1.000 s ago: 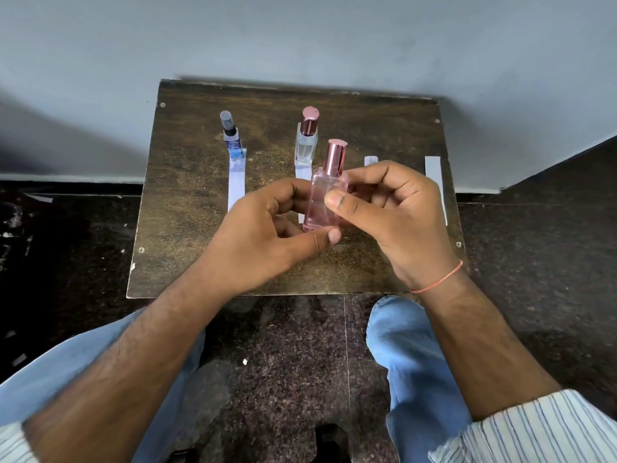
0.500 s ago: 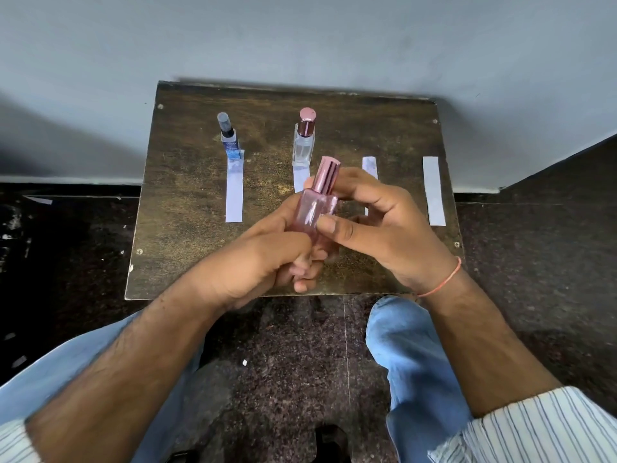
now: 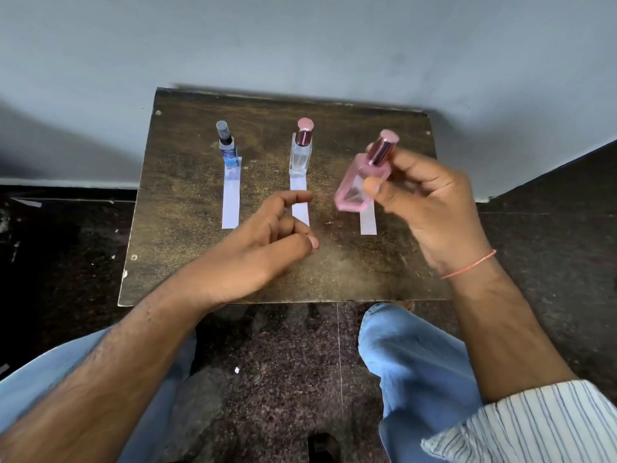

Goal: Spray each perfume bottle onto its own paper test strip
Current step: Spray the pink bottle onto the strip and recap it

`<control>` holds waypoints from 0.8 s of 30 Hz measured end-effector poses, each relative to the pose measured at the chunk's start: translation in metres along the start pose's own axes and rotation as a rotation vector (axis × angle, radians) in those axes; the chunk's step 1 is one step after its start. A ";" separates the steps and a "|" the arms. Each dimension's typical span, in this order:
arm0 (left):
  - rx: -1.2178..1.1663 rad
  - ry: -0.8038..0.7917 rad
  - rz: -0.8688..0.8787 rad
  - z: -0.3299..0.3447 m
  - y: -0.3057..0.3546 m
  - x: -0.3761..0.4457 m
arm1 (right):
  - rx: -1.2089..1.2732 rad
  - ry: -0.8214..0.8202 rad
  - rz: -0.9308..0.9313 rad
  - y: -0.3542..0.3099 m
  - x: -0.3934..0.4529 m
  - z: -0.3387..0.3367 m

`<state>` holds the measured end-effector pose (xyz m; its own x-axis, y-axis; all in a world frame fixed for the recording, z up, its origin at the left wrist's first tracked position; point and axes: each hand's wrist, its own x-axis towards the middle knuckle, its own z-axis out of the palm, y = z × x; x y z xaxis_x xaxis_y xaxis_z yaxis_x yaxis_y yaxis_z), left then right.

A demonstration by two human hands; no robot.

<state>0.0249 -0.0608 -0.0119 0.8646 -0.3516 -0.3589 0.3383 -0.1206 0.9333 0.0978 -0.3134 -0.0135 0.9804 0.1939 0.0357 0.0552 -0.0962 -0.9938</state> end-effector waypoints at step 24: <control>0.488 0.257 0.287 -0.030 -0.015 -0.016 | -0.243 0.068 0.042 0.019 0.033 -0.022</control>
<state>0.0170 -0.0252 -0.0210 0.9783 -0.2054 -0.0283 -0.0770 -0.4865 0.8703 0.1357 -0.3306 -0.0284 0.9928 0.1196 0.0101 0.0500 -0.3358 -0.9406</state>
